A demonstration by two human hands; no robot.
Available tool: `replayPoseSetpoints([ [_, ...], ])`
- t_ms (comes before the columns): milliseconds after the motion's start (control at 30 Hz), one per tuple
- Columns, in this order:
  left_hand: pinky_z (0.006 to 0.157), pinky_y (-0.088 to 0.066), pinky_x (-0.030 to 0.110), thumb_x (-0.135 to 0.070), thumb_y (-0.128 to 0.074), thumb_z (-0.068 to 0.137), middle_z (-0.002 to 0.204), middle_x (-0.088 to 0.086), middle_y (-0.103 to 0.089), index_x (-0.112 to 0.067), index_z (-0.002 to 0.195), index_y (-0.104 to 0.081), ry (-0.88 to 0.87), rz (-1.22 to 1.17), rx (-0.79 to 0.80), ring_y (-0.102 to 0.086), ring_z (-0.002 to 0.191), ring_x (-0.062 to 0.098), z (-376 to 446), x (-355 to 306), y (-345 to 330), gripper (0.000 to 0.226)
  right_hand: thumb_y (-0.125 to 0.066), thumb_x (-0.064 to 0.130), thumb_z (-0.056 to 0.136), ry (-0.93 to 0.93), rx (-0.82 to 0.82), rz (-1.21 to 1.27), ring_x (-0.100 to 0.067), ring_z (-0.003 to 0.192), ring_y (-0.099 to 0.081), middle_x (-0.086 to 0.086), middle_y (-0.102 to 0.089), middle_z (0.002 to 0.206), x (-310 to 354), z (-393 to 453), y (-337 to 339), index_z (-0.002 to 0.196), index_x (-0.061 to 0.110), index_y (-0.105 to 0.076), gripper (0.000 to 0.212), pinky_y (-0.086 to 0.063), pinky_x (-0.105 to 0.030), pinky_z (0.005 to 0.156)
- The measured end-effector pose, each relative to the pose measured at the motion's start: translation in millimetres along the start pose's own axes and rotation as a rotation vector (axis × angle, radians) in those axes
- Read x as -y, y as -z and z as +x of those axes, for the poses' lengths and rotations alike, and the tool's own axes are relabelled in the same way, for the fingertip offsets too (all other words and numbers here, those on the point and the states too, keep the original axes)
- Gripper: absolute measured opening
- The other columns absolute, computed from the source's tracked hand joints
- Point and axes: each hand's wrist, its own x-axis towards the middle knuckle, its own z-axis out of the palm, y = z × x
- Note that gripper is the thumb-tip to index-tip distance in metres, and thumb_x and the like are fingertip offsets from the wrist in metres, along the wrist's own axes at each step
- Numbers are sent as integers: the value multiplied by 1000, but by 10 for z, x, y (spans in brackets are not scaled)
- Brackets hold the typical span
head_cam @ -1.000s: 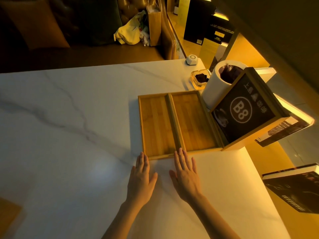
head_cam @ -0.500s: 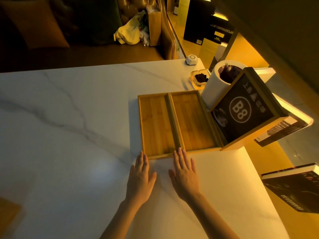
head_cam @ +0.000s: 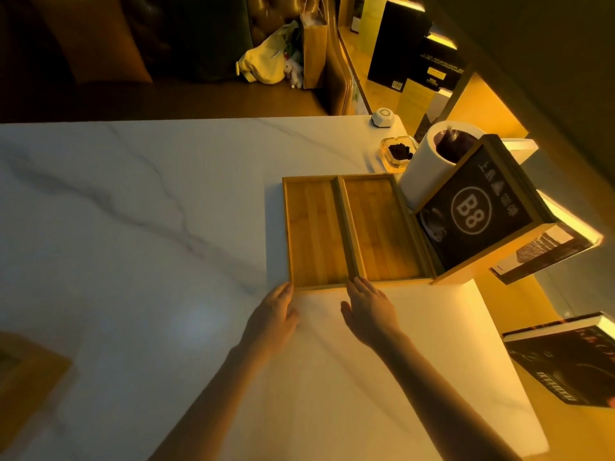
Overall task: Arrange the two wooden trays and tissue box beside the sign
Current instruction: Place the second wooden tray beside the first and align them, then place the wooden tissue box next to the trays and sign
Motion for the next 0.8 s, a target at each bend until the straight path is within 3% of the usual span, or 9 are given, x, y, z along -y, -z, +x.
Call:
replayPoseSetpoints([
  [67,105,-35,35,-21,-41,91,142,14,-39,-7,132,-37,-28,-17,-63,-42,126,27,-65,-1,139,43,-43,28,95,-5,-14,-40,-25,119,-53,-9,-58,126,111,-12,133,121,9,-52,34,-45,-37,99],
  [133,97,-42,35,-23,-41,92,132,15,-49,-8,124,-46,-50,-36,-131,-52,115,27,-175,35,285,36,-46,25,94,92,8,-191,-23,102,-62,-7,-64,110,293,-31,239,112,8,-59,28,-53,-36,90],
  [400,71,-47,25,-21,-44,91,96,14,-66,-6,105,-60,-59,44,-478,-63,82,22,-750,597,984,26,-42,23,96,311,-170,-154,-16,78,-61,-6,-63,89,1417,-18,392,94,6,-62,26,-54,-30,72],
  [533,55,-45,27,-17,-48,89,77,13,-65,-6,91,-63,-8,112,-602,-54,61,18,-1089,1045,1356,19,-40,24,95,378,-218,-51,-19,71,-60,-7,-64,82,2069,-71,306,91,5,-63,30,-50,-30,64],
  [667,53,-47,34,-18,-44,86,77,14,-64,-6,87,-62,78,97,-714,-55,59,24,-1484,1540,1667,22,-36,23,95,460,-197,26,-25,81,-61,-10,-65,91,2670,-212,143,96,5,-61,30,-52,-37,71],
  [800,67,-50,40,-28,-36,87,97,20,-64,-3,101,-60,228,30,-809,-60,82,34,-1841,2087,1824,37,-35,26,96,481,-130,137,-23,109,-54,-6,-61,119,3140,-368,-150,120,13,-52,32,-44,-35,87],
])
